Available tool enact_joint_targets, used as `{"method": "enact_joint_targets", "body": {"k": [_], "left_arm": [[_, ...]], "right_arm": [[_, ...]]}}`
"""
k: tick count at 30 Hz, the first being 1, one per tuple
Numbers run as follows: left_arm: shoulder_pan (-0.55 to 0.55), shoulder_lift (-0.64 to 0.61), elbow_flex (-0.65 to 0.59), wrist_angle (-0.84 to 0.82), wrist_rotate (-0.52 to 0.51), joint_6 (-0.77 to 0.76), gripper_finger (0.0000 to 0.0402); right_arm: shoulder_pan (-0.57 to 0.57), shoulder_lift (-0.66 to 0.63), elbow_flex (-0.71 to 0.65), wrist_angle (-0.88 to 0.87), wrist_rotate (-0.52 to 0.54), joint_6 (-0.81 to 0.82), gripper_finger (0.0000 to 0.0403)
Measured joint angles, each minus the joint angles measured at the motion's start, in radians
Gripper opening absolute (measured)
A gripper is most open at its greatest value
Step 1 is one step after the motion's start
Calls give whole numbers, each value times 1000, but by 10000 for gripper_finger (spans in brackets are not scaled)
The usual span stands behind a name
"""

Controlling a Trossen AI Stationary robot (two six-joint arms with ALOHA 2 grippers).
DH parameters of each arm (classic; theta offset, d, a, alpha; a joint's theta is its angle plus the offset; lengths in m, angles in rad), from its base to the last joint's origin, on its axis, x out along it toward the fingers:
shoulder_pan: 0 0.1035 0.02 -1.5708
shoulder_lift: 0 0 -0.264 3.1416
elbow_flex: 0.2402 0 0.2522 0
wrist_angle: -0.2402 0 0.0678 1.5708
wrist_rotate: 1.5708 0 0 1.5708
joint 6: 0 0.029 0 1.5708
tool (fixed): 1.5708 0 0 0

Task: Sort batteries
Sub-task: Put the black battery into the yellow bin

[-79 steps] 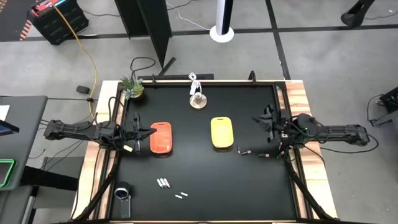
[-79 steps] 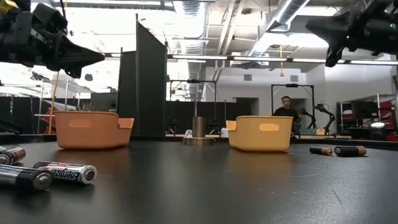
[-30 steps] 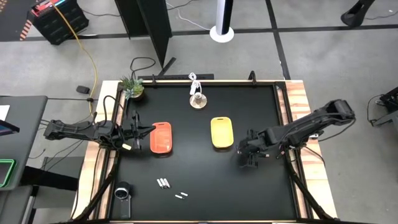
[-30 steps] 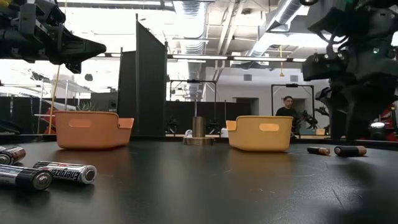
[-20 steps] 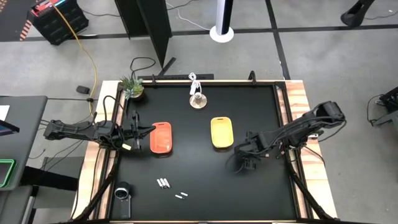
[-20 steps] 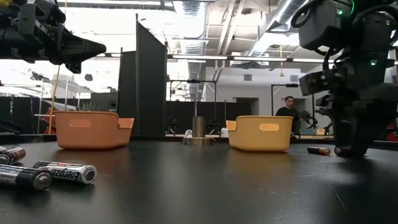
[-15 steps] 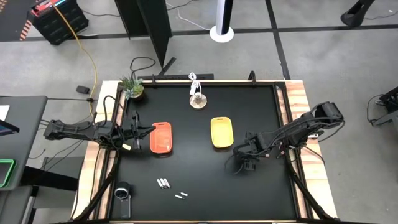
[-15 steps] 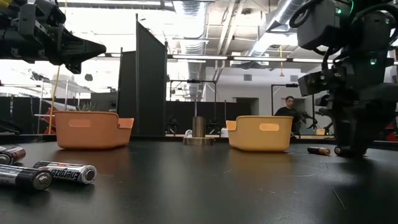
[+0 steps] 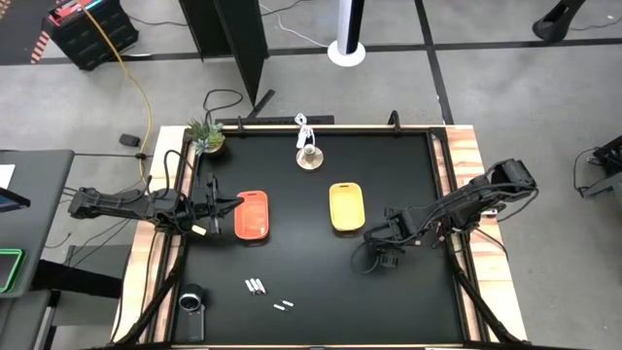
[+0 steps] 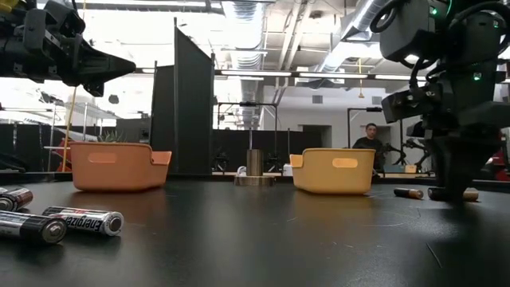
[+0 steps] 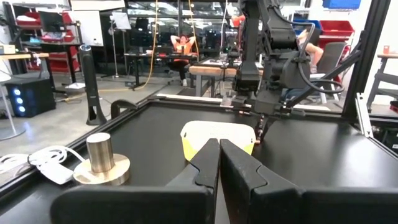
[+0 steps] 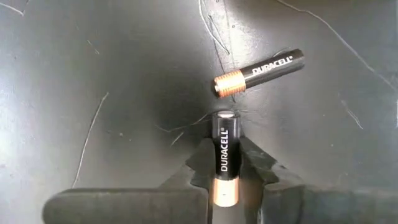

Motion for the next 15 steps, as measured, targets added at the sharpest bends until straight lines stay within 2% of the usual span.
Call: {"method": "enact_joint_targets", "body": {"k": [15], "left_arm": [[0,0,0,-15,0,-8,11]], "right_arm": [[0,-91,-7,-14,-3,52,56]]}}
